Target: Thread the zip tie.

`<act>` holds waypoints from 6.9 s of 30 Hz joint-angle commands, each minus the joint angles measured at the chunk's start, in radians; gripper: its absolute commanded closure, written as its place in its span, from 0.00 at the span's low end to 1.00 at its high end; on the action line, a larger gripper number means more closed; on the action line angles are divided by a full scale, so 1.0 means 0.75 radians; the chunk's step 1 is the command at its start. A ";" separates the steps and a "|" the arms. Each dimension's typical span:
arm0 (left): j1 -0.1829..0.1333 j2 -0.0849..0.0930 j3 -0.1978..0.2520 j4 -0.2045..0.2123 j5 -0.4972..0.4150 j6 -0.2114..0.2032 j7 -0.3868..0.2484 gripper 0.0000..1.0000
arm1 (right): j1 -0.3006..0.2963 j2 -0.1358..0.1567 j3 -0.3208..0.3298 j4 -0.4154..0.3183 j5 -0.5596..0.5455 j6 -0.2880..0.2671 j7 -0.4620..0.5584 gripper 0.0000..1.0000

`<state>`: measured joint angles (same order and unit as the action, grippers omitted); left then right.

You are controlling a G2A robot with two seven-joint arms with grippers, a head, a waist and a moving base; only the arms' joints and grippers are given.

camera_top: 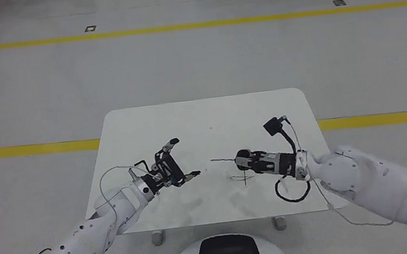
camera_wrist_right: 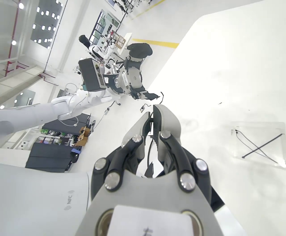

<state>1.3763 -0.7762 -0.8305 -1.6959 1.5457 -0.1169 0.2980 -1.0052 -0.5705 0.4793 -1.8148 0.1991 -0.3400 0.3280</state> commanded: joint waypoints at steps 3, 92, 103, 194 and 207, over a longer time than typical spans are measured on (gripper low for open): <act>0.000 0.000 0.000 0.000 0.000 0.000 0.000 0.00 | -0.081 -0.025 0.123 0.003 0.030 0.000 0.113 1.00; -0.795 -0.028 0.881 0.364 0.032 0.172 0.530 0.00 | -0.262 -0.517 0.594 0.816 0.968 0.239 1.416 1.00; -0.816 -0.058 0.881 0.380 0.032 0.140 0.529 0.00 | -0.214 -0.531 0.515 0.885 1.051 0.275 1.416 1.00; -0.560 -0.169 0.581 0.154 -2.711 -0.269 -0.967 0.00 | -0.331 -0.531 0.688 0.739 0.798 0.018 1.338 1.00; -0.540 -0.179 0.564 0.133 -2.815 -0.177 -1.059 0.00 | -0.355 -0.533 0.706 0.692 0.768 0.018 1.264 1.00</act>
<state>0.9714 -0.9107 -0.4077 -1.5961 -0.5664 -0.2491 -0.4967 -1.2716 -0.9704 1.0092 -1.2956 0.7748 -0.3268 1.2756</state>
